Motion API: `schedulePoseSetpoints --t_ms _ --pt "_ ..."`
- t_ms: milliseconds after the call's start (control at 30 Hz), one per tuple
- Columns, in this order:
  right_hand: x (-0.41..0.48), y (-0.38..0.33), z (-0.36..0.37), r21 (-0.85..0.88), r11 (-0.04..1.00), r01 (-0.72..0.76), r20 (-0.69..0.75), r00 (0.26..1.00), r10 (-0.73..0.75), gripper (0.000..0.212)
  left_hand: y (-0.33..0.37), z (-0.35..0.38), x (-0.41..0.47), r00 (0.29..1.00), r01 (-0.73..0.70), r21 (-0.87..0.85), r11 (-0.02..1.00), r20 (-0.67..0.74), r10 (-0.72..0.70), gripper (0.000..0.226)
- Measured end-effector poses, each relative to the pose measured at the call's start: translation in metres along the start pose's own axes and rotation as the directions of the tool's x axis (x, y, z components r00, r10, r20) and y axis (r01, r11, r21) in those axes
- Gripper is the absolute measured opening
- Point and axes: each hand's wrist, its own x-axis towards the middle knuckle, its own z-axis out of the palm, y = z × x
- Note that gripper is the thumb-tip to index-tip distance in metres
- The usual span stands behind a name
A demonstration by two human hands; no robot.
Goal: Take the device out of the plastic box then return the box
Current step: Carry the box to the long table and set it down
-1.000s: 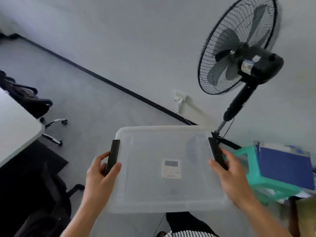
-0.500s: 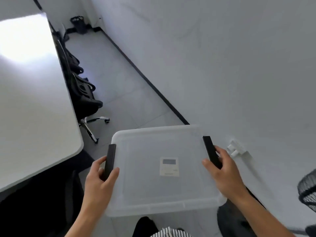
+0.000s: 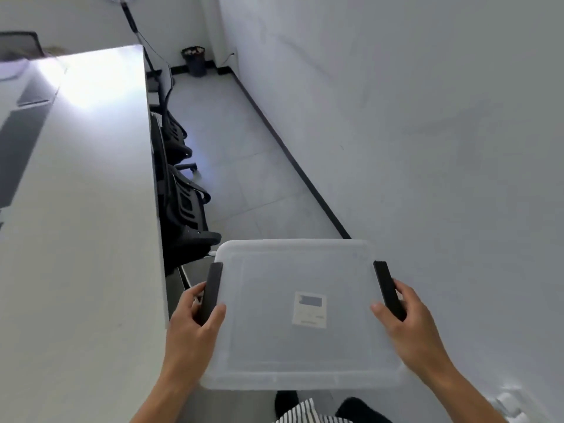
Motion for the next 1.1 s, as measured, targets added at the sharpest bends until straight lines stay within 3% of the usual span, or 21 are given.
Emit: schedulePoseSetpoints --t_ms 200,467,833,1100 --pt "0.125 -0.049 0.022 0.0 1.0 0.005 -0.036 0.999 -0.005 0.048 0.048 0.029 0.129 0.999 -0.029 -0.019 0.999 0.04 0.029 0.039" --pt "0.34 -0.112 0.068 -0.03 0.999 0.025 0.032 0.999 -0.024 0.046 0.1 0.074 0.314 0.999 0.012 -0.033 0.999 -0.04 -0.013 0.043" --pt "0.595 -0.256 0.168 -0.153 0.969 0.193 0.232 0.96 -0.155 0.046 0.167 0.072 0.539 0.964 0.037 -0.102 0.994 -0.258 -0.063 0.042" --pt "0.752 -0.334 0.266 -0.169 0.974 0.152 0.196 0.973 -0.118 0.048 0.195 0.055 0.748 0.967 0.058 -0.129 0.99 -0.24 -0.088 0.043"
